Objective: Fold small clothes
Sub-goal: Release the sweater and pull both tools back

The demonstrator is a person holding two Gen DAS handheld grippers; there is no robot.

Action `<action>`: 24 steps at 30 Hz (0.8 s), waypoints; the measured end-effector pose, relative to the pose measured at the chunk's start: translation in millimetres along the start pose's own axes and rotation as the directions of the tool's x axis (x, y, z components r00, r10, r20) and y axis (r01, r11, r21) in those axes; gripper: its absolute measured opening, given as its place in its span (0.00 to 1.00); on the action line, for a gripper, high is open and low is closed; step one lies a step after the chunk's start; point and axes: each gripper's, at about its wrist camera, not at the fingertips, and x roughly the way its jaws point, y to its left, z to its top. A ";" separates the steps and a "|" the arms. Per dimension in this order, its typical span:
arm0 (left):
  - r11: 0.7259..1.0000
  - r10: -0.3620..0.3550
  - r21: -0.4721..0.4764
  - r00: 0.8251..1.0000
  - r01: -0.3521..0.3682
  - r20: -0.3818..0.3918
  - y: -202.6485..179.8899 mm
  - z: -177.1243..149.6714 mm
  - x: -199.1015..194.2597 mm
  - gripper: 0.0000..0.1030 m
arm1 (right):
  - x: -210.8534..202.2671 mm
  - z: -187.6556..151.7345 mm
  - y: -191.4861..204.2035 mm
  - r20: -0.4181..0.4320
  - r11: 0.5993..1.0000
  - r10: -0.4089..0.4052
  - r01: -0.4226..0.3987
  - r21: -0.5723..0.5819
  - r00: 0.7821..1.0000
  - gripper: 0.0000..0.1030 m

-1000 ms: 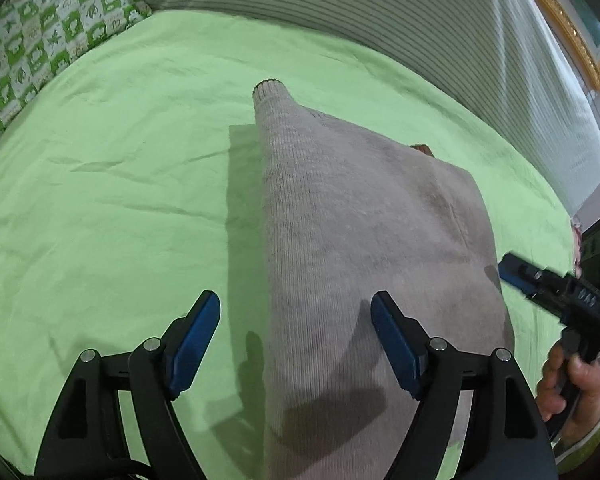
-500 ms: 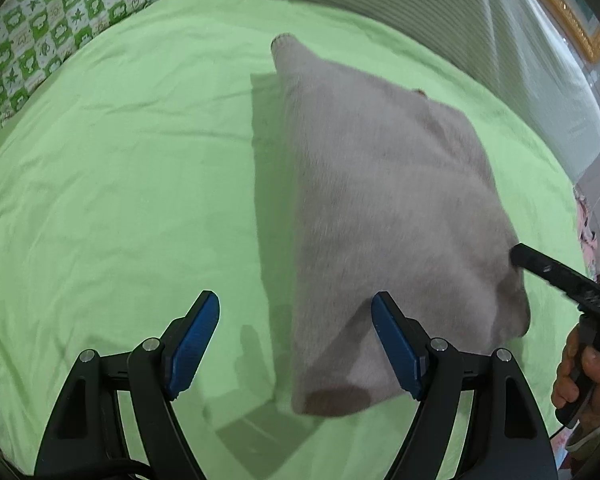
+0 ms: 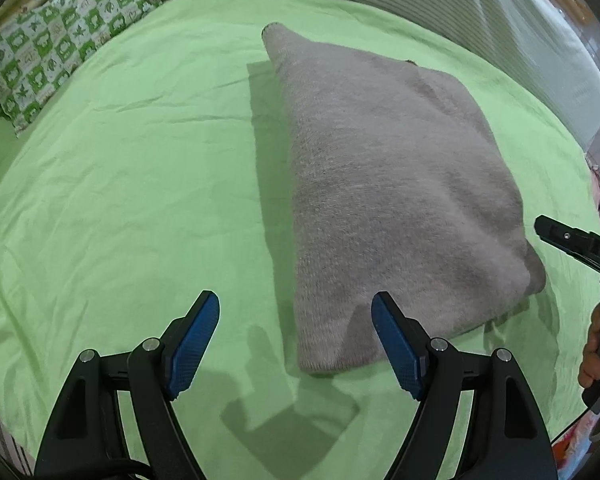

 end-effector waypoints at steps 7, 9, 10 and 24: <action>0.999 0.044 0.020 0.998 -0.045 0.054 -12.5 -13.9 -26.9 0.77 | -27.9 -14.7 14.4 0.037 0.999 0.029 -0.029 -0.022 0.999 0.58; 0.999 0.046 0.024 0.997 -0.048 0.062 -14.5 -18.4 -32.9 0.78 | -33.9 -21.6 18.6 0.043 0.999 0.033 -0.032 -0.034 0.999 0.61; 0.998 0.054 0.026 0.996 -0.056 0.065 -15.2 -19.8 -35.0 0.78 | -36.7 -25.5 20.4 0.046 0.999 0.035 -0.033 -0.038 0.998 0.62; 0.991 0.130 0.011 0.985 -0.132 0.115 -9.5 -44.8 -51.6 0.79 | -46.9 -77.7 49.4 0.072 0.993 0.057 -0.049 -0.112 0.996 0.67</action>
